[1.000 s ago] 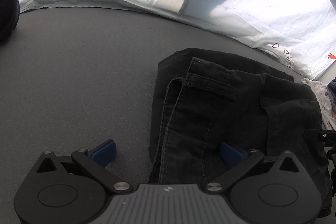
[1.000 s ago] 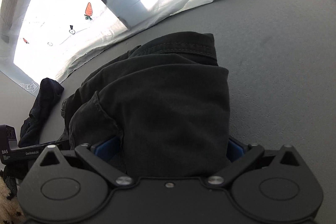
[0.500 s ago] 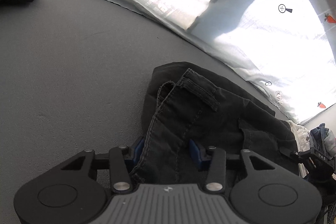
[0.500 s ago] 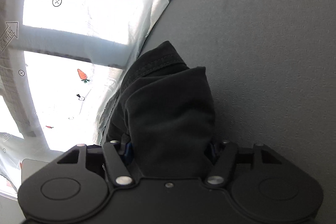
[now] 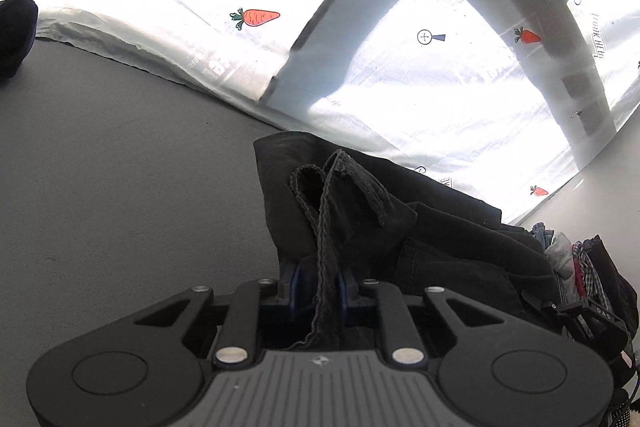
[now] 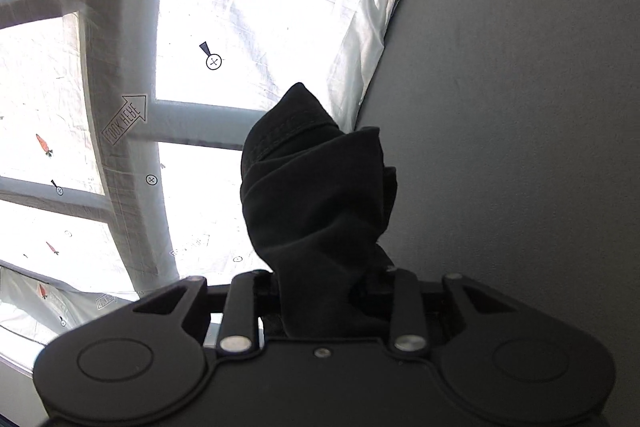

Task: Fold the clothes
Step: 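Grasp the folded trousers bundle with both tools and lift it, then carry the trousers bundle with both tools to the clothes stack by the wall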

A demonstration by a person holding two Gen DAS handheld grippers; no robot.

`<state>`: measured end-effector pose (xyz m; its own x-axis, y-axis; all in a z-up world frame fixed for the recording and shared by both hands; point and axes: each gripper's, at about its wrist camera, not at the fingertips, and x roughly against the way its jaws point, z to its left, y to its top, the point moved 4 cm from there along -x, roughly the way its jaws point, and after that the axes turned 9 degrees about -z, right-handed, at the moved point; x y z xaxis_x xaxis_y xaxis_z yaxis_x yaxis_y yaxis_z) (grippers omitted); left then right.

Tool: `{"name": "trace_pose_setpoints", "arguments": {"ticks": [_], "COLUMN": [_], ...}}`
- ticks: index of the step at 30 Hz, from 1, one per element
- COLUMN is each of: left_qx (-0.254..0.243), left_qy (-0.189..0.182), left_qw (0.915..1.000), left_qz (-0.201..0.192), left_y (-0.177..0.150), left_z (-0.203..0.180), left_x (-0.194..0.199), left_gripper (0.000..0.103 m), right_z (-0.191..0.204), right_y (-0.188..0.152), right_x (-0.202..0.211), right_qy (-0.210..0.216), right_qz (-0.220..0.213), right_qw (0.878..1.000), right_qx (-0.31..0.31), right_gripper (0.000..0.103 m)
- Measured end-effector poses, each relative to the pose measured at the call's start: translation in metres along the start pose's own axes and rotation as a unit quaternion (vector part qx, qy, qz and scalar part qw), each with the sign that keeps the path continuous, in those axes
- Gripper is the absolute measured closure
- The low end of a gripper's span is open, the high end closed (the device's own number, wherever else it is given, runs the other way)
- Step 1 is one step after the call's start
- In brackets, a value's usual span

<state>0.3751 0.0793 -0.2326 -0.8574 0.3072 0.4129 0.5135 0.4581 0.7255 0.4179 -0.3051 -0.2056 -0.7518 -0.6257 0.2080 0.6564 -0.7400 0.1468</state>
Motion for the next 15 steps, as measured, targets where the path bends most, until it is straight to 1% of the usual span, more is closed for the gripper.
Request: {"name": "trace_pose_setpoints", "arguments": {"ticks": [4, 7, 12, 14, 15], "left_qx": [-0.015, -0.025, -0.045, -0.054, -0.058], "left_qy": [-0.044, -0.080, -0.147, -0.170, -0.182], "left_qw": [0.9988, 0.9962, 0.9878, 0.9838, 0.9815], "left_qz": [-0.014, -0.022, -0.022, -0.018, -0.016], "left_y": [0.012, 0.023, 0.036, 0.037, 0.037], "left_z": [-0.028, -0.050, -0.094, -0.113, -0.123], "left_x": [0.014, 0.022, 0.025, 0.022, 0.019], "left_gripper": [0.084, 0.084, 0.084, 0.084, 0.084], "right_z": [0.022, 0.041, 0.064, 0.069, 0.069], "right_y": [0.000, -0.003, -0.008, -0.007, -0.004], "right_x": [0.045, 0.078, 0.137, 0.154, 0.169], "right_qy": [0.032, 0.051, 0.068, 0.070, 0.071], "right_qz": [-0.040, -0.075, -0.142, -0.166, -0.178], "right_qw": [0.999, 0.996, 0.988, 0.984, 0.981], "right_qx": [0.001, 0.004, 0.001, 0.001, 0.001], "right_gripper": [0.072, 0.073, 0.073, 0.073, 0.073]}}
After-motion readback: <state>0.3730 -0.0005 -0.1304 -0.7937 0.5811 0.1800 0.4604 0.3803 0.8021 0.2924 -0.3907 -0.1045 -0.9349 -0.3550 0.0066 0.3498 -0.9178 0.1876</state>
